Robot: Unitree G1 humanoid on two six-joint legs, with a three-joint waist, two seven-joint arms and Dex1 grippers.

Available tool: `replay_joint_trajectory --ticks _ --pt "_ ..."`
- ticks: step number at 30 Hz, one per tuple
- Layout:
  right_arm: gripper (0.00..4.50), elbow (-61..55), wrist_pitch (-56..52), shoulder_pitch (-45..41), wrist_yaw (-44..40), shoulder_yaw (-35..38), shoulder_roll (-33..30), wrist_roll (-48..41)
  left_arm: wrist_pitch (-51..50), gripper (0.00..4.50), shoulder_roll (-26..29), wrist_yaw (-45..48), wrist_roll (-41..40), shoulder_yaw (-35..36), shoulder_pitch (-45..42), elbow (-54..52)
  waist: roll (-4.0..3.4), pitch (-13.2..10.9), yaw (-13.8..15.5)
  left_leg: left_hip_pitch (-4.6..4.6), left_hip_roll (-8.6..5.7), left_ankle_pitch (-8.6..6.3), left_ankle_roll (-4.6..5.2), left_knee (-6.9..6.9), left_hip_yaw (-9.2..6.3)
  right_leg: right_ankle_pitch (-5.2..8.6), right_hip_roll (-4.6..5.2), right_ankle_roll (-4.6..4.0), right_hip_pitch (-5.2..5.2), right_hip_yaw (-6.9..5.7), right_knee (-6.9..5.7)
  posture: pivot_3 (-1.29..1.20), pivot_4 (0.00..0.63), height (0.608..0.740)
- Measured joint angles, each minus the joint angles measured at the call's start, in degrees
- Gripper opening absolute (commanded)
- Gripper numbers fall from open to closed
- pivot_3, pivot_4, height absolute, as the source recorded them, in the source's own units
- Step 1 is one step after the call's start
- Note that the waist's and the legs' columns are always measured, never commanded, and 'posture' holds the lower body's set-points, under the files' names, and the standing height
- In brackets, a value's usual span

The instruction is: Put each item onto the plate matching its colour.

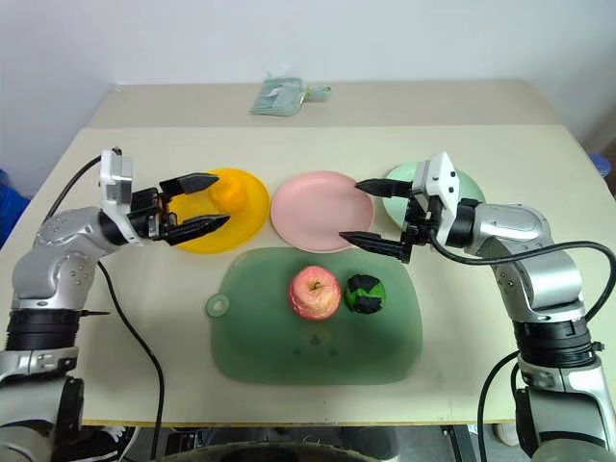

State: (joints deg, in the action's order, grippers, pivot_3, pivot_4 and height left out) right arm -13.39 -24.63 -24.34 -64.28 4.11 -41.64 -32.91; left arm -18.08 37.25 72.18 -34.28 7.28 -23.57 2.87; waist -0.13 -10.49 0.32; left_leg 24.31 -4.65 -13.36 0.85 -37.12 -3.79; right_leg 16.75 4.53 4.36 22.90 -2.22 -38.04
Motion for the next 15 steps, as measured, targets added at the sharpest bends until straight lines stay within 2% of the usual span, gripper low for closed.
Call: replay_joint_trajectory --ticks 5,10,15 --pt "4.50 -1.22 0.18 0.11 0.11 -2.95 -1.24 3.05 0.00 4.47 1.78 3.21 0.61 -2.10 3.89 -3.05 0.00 0.00 0.35 0.03 0.00 -0.01 0.01 -0.03 0.00 0.00 0.01 0.00 0.02 0.00 0.02 0.00 0.150 0.738" --pt "4.50 -7.96 -9.84 -3.62 3.70 -7.40 -2.68 2.69 -1.47 4.47 9.01 8.22 -0.79 -0.82 8.41 -6.90 -0.03 -0.01 -0.08 0.08 0.03 -0.01 0.00 0.07 0.00 0.02 0.01 -0.04 0.17 0.04 0.00 0.00 0.150 0.738" --pt "4.50 -12.94 -14.33 -5.23 5.43 -13.37 -3.95 5.02 -1.69 4.47 10.46 9.75 -1.56 0.82 12.29 -8.77 -0.02 -0.01 0.44 0.10 0.03 -0.04 0.05 0.05 0.00 0.03 0.03 -0.05 0.16 0.04 0.07 0.00 0.150 0.738"
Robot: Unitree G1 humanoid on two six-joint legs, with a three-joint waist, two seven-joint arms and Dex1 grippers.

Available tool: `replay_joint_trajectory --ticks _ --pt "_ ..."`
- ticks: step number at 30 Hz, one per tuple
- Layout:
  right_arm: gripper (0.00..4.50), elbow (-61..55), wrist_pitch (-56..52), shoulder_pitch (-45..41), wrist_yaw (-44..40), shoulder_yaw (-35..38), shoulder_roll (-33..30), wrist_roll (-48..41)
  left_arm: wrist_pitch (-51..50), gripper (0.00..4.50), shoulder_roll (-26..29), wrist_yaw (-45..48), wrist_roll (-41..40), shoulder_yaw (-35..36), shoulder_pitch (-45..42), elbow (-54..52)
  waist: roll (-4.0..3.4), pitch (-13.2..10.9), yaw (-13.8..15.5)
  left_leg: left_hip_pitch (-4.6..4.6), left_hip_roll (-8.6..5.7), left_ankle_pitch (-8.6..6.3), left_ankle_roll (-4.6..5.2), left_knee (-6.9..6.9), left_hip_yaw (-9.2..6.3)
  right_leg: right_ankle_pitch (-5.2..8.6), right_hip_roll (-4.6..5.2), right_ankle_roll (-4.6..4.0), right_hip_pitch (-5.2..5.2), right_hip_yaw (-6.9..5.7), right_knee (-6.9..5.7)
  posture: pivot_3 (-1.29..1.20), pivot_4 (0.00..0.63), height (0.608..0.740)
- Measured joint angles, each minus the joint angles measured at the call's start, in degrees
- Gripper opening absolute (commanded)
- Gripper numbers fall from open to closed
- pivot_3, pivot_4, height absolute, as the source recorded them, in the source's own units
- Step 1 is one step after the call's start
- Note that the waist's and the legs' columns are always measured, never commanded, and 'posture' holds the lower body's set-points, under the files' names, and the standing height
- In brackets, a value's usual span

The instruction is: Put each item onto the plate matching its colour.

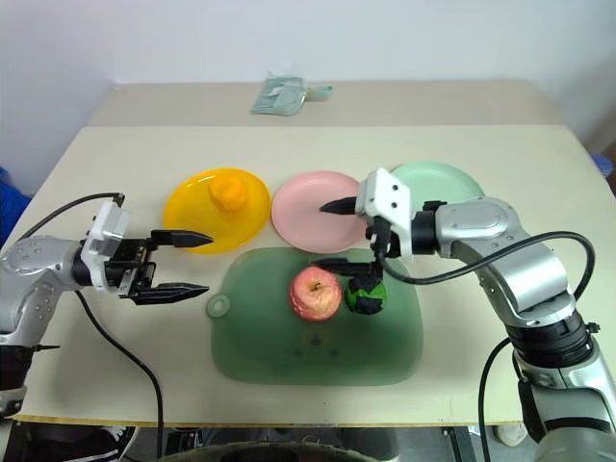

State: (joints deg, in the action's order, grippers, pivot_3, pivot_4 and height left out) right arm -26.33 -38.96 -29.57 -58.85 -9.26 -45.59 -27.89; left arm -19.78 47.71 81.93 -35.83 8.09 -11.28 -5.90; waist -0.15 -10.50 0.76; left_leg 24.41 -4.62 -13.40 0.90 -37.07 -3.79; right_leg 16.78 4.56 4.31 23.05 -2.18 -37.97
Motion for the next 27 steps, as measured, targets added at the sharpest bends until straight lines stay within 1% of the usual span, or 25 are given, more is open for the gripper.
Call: replay_joint_trajectory --ticks 4,8,14,19,27 --pt "4.50 -0.63 -3.70 -0.89 1.77 -3.58 0.28 0.99 -0.87 4.47 0.08 -0.08 -1.23 0.86 0.96 -1.81 0.00 0.00 -0.06 0.03 0.00 -0.01 0.01 -0.03 0.01 0.00 0.01 0.00 -0.01 0.00 0.00 0.00 0.150 0.738" --pt "4.50 -0.60 -3.94 -1.25 1.33 -6.47 -0.70 3.92 -0.85 4.47 0.07 -0.50 -1.23 1.77 1.72 -2.16 0.00 0.00 -0.13 0.03 0.00 -0.01 0.01 0.03 0.03 0.00 0.00 0.00 0.03 0.00 0.00 0.00 0.150 0.738" --pt "4.50 -1.26 -4.92 -1.01 -1.67 -7.21 -2.26 3.87 -0.86 4.47 0.06 -0.93 -1.23 1.84 1.91 -2.32 0.00 0.00 -0.08 0.03 0.00 -0.01 0.01 0.01 0.04 -0.01 0.00 0.01 0.01 0.00 0.00 0.00 0.150 0.738" --pt "4.50 -1.25 -6.45 -0.47 -2.62 -7.21 -2.20 2.79 -0.83 4.47 -0.23 -1.22 -1.22 1.84 1.91 -2.32 0.00 0.00 -0.09 0.03 0.00 -0.01 0.02 0.01 0.04 -0.01 0.00 0.01 0.01 0.00 0.00 0.00 0.150 0.738" --pt "4.50 -1.09 -4.75 0.60 -3.41 -9.11 -2.19 4.67 -0.62 4.47 -0.56 -2.01 -1.16 1.84 1.87 -2.32 0.00 0.00 -0.10 0.03 0.00 -0.01 0.01 0.01 0.04 -0.01 0.00 0.01 0.02 0.00 0.00 0.00 0.150 0.738"
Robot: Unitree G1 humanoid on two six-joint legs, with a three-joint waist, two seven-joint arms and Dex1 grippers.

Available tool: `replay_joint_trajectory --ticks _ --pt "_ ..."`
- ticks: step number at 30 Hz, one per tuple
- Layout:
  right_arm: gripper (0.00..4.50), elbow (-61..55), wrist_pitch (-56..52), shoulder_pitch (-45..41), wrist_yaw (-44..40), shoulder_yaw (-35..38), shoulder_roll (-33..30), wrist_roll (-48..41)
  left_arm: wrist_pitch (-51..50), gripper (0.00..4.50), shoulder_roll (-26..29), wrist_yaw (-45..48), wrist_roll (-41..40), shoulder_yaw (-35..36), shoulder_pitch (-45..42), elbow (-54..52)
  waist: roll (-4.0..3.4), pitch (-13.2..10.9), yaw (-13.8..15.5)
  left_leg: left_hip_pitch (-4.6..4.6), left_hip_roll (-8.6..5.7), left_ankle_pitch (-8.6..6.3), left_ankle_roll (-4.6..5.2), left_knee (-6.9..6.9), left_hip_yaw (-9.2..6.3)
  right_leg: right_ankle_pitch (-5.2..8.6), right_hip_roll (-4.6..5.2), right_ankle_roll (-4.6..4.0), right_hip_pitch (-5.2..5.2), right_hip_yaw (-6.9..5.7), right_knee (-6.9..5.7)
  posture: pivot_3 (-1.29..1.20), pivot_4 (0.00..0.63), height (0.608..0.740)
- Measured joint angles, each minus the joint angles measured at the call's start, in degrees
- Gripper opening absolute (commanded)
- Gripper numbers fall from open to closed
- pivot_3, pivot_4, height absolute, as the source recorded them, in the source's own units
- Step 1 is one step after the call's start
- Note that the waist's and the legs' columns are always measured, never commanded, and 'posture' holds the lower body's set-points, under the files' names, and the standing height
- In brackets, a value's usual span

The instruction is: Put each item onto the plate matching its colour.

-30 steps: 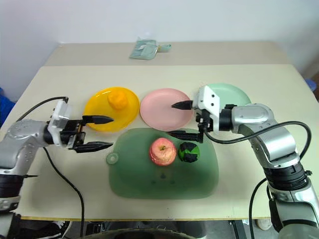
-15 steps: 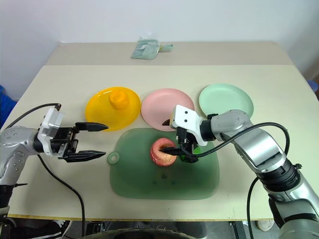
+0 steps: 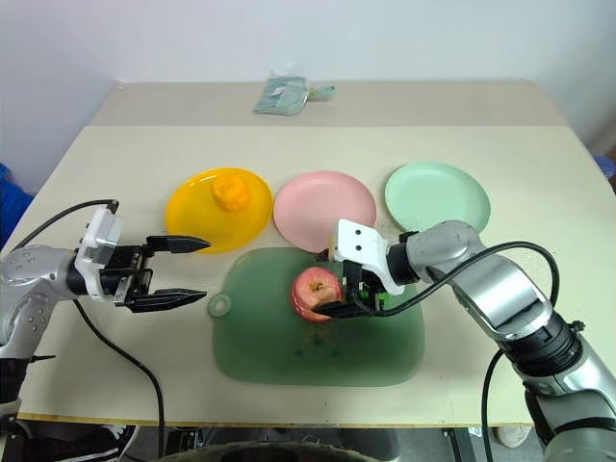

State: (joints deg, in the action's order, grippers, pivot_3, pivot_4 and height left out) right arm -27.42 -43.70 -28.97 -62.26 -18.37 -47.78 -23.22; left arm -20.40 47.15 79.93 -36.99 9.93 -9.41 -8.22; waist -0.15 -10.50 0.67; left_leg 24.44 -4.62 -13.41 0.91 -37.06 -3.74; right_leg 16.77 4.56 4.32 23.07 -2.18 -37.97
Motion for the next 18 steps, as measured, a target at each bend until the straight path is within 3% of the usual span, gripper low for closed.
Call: replay_joint_trajectory --ticks 2,7,8,14,18 --pt "4.50 0.00 0.41 0.00 -0.14 -0.60 -0.01 0.46 0.02 4.47 0.00 -0.06 0.00 0.00 0.00 0.00 0.00 0.00 0.00 0.00 0.00 0.00 0.00 0.00 0.00 0.00 0.00 0.00 0.00 0.00 0.00 0.00 0.150 0.738" --pt "2.82 0.18 1.54 0.02 -0.47 -1.99 -0.01 2.30 0.10 4.50 0.00 -0.19 0.01 0.00 0.00 -0.01 0.00 0.00 0.01 0.00 0.00 0.00 0.00 0.00 0.00 0.00 0.00 0.00 0.00 0.00 0.00 0.00 0.150 0.738" --pt "2.72 0.20 1.64 0.02 -0.58 -1.99 -0.01 2.33 0.14 4.50 0.00 -0.19 0.02 0.00 0.01 -0.01 0.00 0.00 0.02 0.00 0.00 0.00 0.00 0.00 0.00 0.00 0.00 0.00 0.00 0.00 0.00 0.00 0.150 0.738" --pt "2.72 2.15 -1.54 -1.14 1.46 2.07 5.37 -2.09 1.93 4.50 -1.54 -1.98 0.27 0.08 -0.61 0.50 0.00 0.00 -0.03 0.00 0.00 0.00 0.00 0.00 0.00 -0.01 -0.01 0.01 0.00 0.00 -0.02 0.00 0.150 0.738" --pt "2.72 8.03 -2.73 -7.79 7.59 8.71 11.88 -4.42 5.43 4.50 -4.70 -6.16 1.86 0.42 -4.76 3.76 0.00 0.00 0.00 -0.01 0.00 0.01 -0.02 -0.04 0.00 -0.02 -0.03 0.01 0.01 0.00 -0.06 0.00 0.150 0.738"
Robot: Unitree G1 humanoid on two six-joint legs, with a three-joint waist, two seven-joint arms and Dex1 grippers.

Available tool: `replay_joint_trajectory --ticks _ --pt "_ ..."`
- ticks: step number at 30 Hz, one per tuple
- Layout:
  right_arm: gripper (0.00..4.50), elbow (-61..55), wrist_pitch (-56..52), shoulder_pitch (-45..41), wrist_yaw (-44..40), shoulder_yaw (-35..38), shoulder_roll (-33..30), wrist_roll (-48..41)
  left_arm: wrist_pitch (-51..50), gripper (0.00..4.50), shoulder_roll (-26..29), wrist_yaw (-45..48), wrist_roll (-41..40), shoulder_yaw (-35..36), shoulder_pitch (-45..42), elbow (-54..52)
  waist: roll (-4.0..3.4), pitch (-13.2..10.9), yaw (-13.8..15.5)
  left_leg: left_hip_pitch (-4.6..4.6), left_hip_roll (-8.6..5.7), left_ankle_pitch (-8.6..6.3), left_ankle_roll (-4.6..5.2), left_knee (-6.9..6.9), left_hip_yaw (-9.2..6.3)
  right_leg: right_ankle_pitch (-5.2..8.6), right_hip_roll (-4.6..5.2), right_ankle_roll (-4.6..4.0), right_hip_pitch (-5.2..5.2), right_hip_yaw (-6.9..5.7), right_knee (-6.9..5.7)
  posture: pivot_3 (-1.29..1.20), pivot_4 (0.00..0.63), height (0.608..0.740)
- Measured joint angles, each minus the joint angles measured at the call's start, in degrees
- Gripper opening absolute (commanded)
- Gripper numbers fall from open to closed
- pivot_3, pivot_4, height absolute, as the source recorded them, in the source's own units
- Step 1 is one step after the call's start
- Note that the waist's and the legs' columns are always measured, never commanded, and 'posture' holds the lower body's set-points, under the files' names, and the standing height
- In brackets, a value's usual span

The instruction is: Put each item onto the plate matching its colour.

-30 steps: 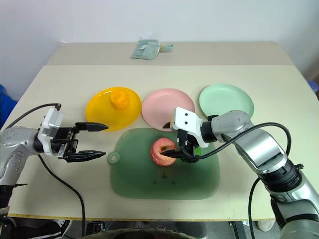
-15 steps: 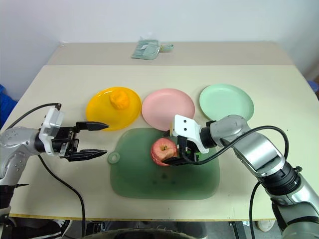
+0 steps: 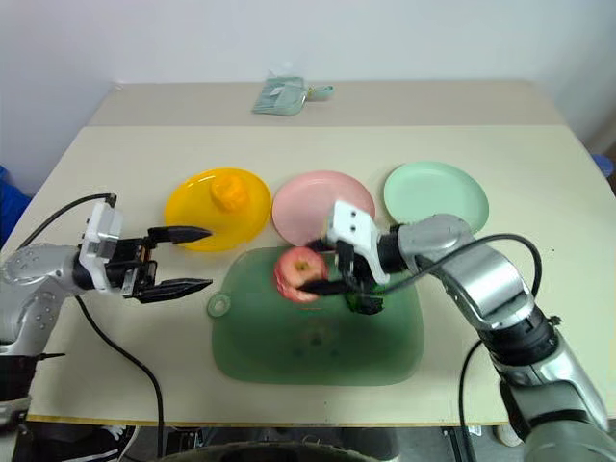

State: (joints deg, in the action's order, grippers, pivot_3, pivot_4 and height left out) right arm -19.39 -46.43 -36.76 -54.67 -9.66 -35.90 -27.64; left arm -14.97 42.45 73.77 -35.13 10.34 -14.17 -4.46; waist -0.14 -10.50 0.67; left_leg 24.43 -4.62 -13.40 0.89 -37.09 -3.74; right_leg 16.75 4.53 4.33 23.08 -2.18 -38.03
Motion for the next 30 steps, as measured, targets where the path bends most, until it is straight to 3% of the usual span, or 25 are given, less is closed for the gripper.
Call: replay_joint_trajectory --ticks 6,10,12,14,19,23,27,30 --pt "2.72 11.21 5.06 -3.78 8.32 1.30 1.93 7.46 3.57 4.50 -2.02 -3.95 2.03 0.46 -2.16 2.61 0.02 0.01 -0.07 0.03 -0.04 0.15 -0.26 0.04 0.19 -0.01 0.01 0.01 0.07 0.15 0.03 0.00 0.150 0.738" --pt "2.72 14.27 8.13 -2.91 8.76 -1.35 1.67 11.72 2.63 4.50 -2.02 -3.78 1.87 0.26 -2.11 2.41 0.02 0.01 -0.37 0.02 -0.02 0.15 -0.24 0.04 0.27 -0.01 0.00 0.01 0.12 0.25 -0.05 0.00 0.150 0.738" --pt "3.75 15.11 9.82 -2.31 8.46 -2.44 1.63 13.22 2.18 4.50 -2.02 -3.53 1.83 0.11 -2.06 2.21 0.02 0.01 -0.47 0.01 -0.02 0.13 -0.21 0.04 0.27 -0.01 -0.02 0.01 0.13 0.25 -0.07 0.00 0.150 0.738" --pt "4.45 15.82 11.63 -1.78 8.09 -3.20 1.70 14.30 1.86 4.50 -2.00 -3.25 1.84 0.07 -2.06 2.18 0.02 0.01 -0.51 0.01 -0.01 0.13 -0.21 0.04 0.27 -0.01 -0.02 0.01 0.14 0.26 -0.08 0.00 0.150 0.738" --pt "4.45 14.89 12.70 -1.73 6.90 -0.29 2.95 11.82 0.52 4.50 -1.24 -2.01 0.64 0.19 -2.06 2.16 0.02 0.01 -0.47 0.01 -0.01 0.13 -0.21 0.04 0.27 -0.01 -0.02 0.01 0.14 0.26 -0.07 0.00 0.150 0.738" --pt "4.45 9.87 9.50 -1.21 4.20 5.74 2.99 3.94 -1.24 4.50 -0.45 -0.87 -0.94 0.50 -1.98 1.84 0.02 0.01 -0.31 0.01 -0.01 0.05 -0.07 0.04 0.27 -0.01 -0.02 0.02 0.12 0.26 -0.07 0.00 0.150 0.738" --pt "4.45 1.38 3.20 6.51 -6.91 8.98 -7.93 -6.32 -4.78 4.50 1.88 1.80 -3.64 0.83 -0.27 -0.36 0.01 0.01 0.16 0.01 -0.02 -0.15 0.26 -0.03 0.28 -0.01 0.03 0.02 -0.01 0.28 0.09 0.00 0.150 0.738" --pt "4.45 -1.28 3.26 10.42 -11.23 8.77 -13.32 -6.96 -6.60 4.50 2.52 3.91 -4.51 0.21 0.74 -2.15 0.01 0.01 -0.26 -0.02 0.00 -0.16 0.27 -0.08 0.35 -0.01 0.04 0.02 -0.01 0.35 0.08 0.00 0.150 0.738"
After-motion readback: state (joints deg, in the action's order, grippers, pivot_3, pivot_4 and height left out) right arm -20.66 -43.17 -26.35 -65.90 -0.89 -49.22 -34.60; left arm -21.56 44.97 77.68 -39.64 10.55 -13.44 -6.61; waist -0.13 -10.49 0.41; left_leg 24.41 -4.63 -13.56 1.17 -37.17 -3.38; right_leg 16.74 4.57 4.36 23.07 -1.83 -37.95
